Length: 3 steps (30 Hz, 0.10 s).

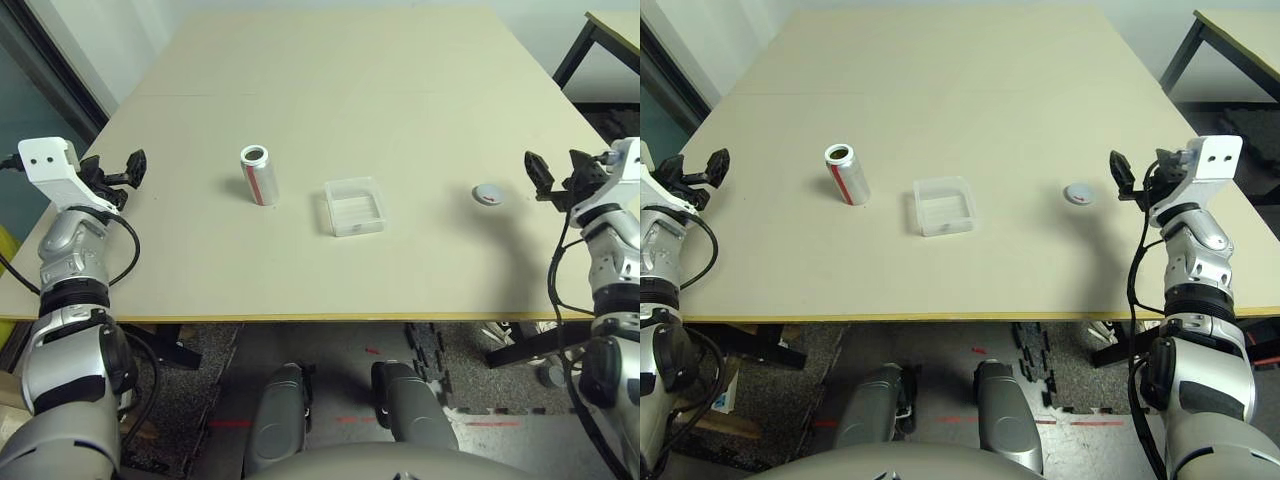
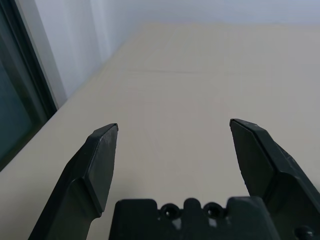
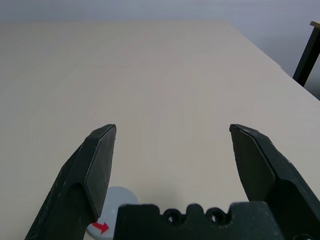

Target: Pour the medicine from the bottle into the box.

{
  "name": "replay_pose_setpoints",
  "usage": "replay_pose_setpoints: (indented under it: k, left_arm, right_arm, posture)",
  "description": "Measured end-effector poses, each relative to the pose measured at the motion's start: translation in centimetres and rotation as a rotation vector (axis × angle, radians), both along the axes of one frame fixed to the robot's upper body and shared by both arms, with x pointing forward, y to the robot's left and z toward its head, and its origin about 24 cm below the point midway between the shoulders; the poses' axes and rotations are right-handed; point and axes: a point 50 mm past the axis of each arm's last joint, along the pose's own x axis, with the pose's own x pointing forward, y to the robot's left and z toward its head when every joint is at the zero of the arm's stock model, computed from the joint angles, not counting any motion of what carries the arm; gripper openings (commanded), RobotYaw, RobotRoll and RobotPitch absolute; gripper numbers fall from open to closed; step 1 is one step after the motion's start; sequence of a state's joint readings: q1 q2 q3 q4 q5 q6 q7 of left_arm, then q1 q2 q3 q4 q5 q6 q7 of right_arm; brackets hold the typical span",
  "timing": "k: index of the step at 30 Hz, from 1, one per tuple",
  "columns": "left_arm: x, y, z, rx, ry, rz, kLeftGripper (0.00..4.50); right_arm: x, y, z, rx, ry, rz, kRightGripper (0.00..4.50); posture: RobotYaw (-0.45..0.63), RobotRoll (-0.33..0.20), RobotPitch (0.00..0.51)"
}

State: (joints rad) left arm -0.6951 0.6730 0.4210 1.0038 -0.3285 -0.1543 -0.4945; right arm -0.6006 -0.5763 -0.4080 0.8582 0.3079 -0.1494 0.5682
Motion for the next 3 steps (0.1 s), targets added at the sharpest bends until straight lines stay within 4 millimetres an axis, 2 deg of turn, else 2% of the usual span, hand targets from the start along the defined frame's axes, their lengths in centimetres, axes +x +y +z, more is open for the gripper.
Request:
replay_pose_setpoints:
  k: [3]
  left_arm:
    - [0.01,-0.01,-0.03,0.004,0.002,0.000,4.49]
  right_arm:
    - [-0.08,-0.11,-0.15,0.005,0.003,-0.005,4.50]
  posture:
    - [-0.18,0.000,0.100]
